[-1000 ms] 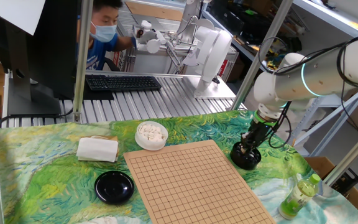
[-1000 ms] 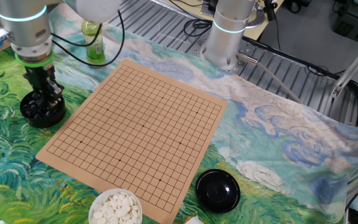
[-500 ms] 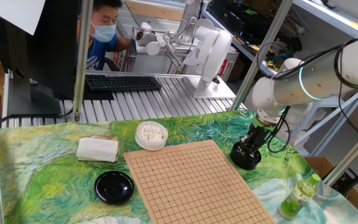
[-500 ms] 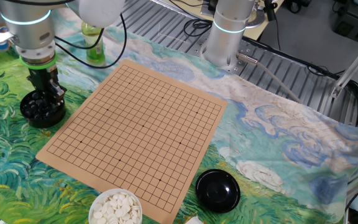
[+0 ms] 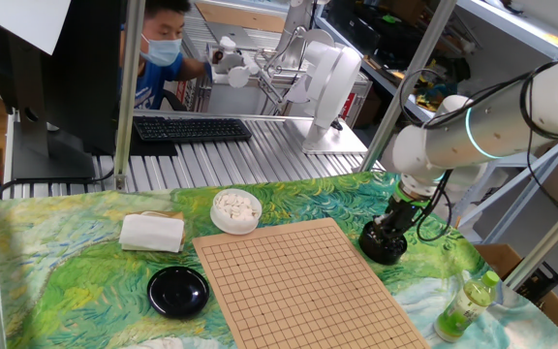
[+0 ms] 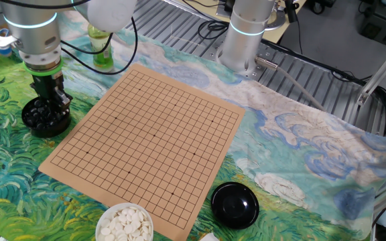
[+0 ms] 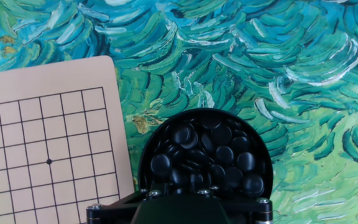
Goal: Play the first move as black on the 3-4 point in the upper right corner of the Go board
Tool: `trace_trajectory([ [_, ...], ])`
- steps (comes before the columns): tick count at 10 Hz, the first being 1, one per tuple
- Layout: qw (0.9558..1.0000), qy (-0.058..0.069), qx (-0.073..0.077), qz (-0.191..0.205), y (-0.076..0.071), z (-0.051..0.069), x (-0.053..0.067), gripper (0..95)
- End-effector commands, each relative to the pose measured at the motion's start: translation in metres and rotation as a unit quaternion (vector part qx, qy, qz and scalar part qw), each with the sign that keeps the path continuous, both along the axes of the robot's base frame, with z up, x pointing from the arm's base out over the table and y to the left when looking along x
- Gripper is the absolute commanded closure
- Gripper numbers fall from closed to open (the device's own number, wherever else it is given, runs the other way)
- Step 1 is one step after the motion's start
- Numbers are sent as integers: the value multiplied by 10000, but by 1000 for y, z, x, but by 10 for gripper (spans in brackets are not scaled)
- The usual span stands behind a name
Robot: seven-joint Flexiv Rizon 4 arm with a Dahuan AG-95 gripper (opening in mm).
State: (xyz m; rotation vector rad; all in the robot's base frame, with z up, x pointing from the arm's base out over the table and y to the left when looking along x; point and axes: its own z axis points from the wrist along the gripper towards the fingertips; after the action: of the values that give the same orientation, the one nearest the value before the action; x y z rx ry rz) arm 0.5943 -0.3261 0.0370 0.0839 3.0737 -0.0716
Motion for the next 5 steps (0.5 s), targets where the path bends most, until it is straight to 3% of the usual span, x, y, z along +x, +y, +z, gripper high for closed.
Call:
trace_trajectory([
  [1,10000,5,-11,18,0,2,-1,760],
  [2,10000,9,-20,28,0,2,-1,950],
  [3,10000,4,-32,4,-2,2,-1,760],
  [4,10000,4,-25,-49,-2,2,-1,760],
  [5,9999,2,4,-140,-3,2,-1,380],
])
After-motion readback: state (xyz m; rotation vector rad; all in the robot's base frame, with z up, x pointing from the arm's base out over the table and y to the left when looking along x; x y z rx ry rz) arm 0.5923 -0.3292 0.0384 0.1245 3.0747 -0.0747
